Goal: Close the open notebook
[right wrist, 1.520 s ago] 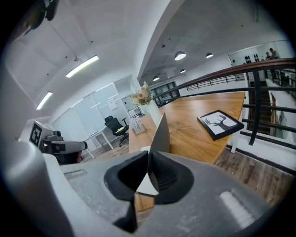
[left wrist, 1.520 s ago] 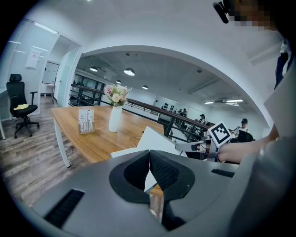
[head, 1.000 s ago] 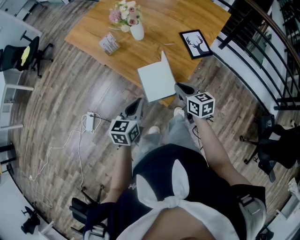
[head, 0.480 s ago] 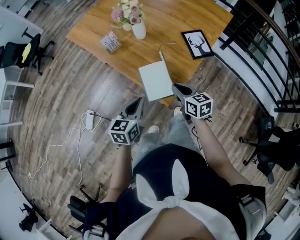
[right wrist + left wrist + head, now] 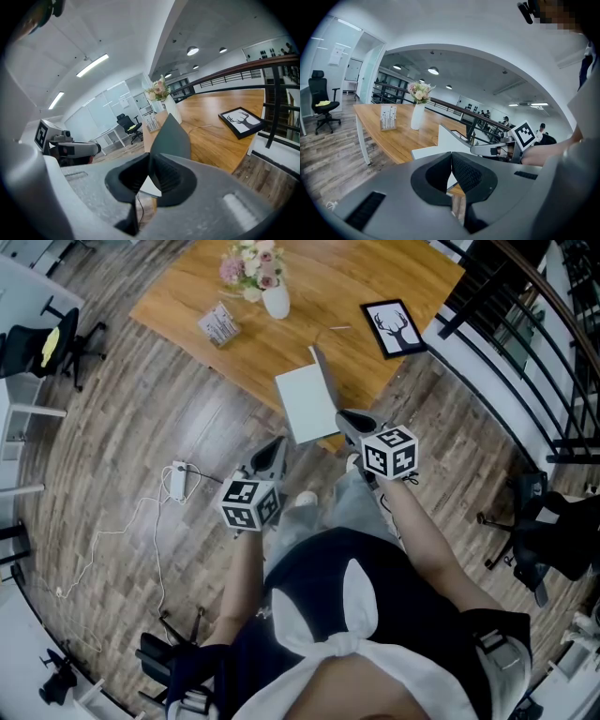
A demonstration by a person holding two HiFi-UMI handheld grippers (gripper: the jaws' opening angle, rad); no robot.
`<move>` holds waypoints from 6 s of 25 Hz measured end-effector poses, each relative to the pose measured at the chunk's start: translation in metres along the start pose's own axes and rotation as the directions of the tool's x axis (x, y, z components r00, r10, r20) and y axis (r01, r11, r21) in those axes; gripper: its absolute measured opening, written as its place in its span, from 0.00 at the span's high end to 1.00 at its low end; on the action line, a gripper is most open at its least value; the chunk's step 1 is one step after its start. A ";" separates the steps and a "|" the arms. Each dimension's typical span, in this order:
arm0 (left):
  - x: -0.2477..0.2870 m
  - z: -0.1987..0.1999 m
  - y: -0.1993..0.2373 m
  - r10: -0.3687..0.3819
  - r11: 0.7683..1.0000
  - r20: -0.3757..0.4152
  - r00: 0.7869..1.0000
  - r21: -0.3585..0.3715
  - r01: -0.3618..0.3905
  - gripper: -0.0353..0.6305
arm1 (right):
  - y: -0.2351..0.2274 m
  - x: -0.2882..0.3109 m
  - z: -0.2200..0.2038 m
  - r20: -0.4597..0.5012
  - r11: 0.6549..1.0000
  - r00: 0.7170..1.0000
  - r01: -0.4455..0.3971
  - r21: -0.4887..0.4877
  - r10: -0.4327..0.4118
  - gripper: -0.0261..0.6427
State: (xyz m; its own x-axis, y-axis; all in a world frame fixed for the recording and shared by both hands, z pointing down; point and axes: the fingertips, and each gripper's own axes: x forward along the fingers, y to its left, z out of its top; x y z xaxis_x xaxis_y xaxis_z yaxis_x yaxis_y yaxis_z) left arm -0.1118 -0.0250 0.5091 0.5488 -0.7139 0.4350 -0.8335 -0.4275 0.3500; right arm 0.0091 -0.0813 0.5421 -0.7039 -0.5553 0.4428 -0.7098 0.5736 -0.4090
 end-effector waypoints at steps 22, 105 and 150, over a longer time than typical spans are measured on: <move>0.001 0.009 0.021 0.018 1.000 0.003 1.000 -0.004 -0.018 0.92 | 0.025 0.029 -0.014 -0.070 0.998 0.996 -0.055 -0.029 0.053 0.90; -0.020 -0.013 0.072 0.112 0.989 -0.011 0.994 -0.101 -0.113 0.92 | 0.055 0.128 -0.103 -0.378 0.987 0.921 -0.133 -0.088 0.090 0.75; 0.021 0.044 -0.010 -0.034 0.998 0.042 0.999 0.056 0.032 0.92 | 0.076 0.007 0.048 0.109 0.959 0.984 -0.105 -0.263 0.138 0.97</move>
State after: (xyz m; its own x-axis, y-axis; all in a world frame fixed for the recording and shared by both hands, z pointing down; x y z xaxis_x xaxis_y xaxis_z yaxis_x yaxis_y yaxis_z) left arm -0.0949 -0.0602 0.4788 0.5740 -0.7216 0.3871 -0.8177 -0.4804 0.3171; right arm -0.0506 -0.0704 0.4760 -0.7936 -0.5335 0.2926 -0.5998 0.7668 -0.2286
